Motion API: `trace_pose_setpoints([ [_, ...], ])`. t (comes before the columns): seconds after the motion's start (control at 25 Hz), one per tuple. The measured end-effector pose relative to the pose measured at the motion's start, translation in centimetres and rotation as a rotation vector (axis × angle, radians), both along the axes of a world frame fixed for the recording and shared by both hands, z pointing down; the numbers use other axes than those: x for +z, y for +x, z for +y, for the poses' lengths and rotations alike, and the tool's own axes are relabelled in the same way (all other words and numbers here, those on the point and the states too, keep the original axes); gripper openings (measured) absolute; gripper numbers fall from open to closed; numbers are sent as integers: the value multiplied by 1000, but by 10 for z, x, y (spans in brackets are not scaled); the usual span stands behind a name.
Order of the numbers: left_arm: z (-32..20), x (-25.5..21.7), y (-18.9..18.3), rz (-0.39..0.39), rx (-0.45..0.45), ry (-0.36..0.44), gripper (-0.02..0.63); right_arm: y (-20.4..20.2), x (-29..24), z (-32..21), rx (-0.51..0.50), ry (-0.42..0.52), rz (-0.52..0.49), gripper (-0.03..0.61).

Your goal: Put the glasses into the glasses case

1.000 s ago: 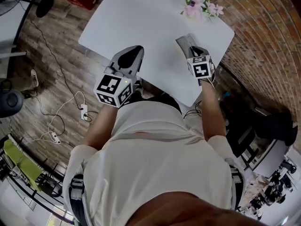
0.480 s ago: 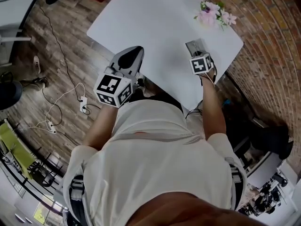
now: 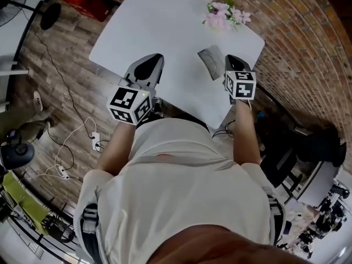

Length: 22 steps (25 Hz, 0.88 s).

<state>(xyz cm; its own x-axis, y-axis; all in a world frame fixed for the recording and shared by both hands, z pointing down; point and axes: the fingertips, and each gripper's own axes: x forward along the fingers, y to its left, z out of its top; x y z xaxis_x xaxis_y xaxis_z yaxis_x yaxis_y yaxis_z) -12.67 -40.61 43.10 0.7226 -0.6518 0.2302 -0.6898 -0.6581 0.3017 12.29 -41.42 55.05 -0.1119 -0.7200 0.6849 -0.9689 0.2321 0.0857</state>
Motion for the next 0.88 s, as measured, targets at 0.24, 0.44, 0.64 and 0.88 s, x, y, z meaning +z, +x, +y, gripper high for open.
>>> trace_pose_setpoints([
  [0.24, 0, -28, 45, 38, 99, 70, 26, 17, -100, 28, 80, 257, -118, 51],
  [0.44, 5, -60, 78, 62, 172, 149, 26, 36, -168, 60, 151, 451, -193, 51],
  [0.64, 9, -83, 99, 76, 217, 204, 26, 49, -216, 92, 187, 605, -199, 51],
  [0.88, 15, -84, 112, 83, 245, 212, 26, 52, -216, 104, 189, 606, -184, 51],
])
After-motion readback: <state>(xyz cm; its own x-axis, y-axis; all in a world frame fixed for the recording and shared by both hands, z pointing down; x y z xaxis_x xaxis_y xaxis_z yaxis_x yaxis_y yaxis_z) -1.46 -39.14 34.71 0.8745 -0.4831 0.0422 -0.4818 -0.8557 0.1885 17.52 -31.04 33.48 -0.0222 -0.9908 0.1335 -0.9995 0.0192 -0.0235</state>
